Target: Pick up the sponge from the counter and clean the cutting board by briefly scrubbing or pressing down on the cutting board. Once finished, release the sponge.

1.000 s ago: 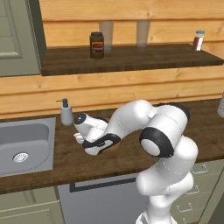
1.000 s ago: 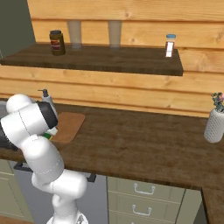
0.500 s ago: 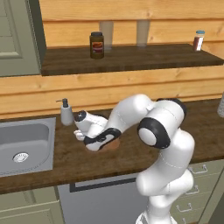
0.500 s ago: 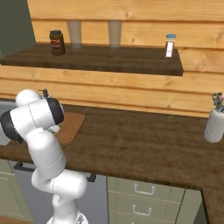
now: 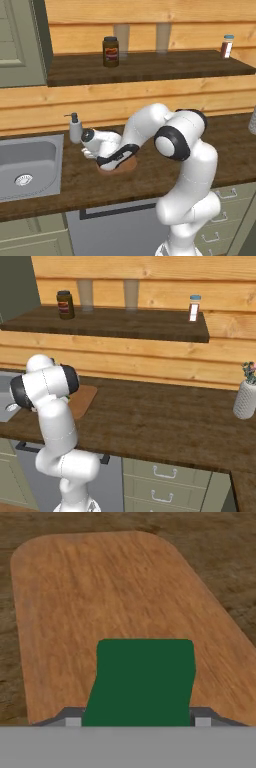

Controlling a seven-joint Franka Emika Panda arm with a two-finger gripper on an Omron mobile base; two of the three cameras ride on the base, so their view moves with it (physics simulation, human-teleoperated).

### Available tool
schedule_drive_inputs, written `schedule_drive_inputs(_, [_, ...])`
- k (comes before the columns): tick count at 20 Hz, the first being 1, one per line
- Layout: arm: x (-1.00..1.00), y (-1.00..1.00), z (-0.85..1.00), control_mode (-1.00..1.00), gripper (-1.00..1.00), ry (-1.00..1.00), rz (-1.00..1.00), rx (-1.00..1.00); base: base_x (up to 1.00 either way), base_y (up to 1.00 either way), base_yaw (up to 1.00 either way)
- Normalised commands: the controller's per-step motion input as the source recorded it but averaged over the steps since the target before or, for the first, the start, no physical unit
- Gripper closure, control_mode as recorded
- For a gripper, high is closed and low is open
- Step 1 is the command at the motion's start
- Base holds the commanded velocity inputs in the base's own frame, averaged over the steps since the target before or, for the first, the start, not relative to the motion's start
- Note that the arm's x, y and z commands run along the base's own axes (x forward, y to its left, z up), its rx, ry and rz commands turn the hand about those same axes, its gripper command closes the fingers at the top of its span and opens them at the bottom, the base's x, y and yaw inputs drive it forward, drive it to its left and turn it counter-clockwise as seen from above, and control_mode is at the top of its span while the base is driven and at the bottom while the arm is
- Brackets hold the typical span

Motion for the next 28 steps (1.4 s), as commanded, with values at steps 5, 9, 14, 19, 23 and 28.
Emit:
schedule_drive_inputs(5, [0.08, 0.02, -0.55, -1.0, 1.0, -0.23, 0.0, -0.06, 0.0, 0.0, 0.0])
schedule_drive_inputs(9, [0.31, 0.0, -0.21, -1.0, 1.0, -0.06, 0.0, 0.0, 0.0, 0.0, 0.0])
schedule_drive_inputs(14, [0.35, 0.0, -0.17, -1.0, 1.0, -0.03, 0.0, 0.0, 0.0, 0.0, 0.0])
schedule_drive_inputs(19, [0.38, 0.0, -0.19, -1.0, 1.0, -0.03, 0.0, 0.0, 0.0, 0.0, 0.0])
schedule_drive_inputs(23, [0.43, -0.02, -0.26, -1.0, 1.0, -0.1, 0.0, 0.0, 0.0, 0.0, 0.0])
schedule_drive_inputs(28, [0.44, -0.19, -0.3, -1.0, 1.0, -0.15, 0.0, 0.0, 0.0, 0.0, 0.0])
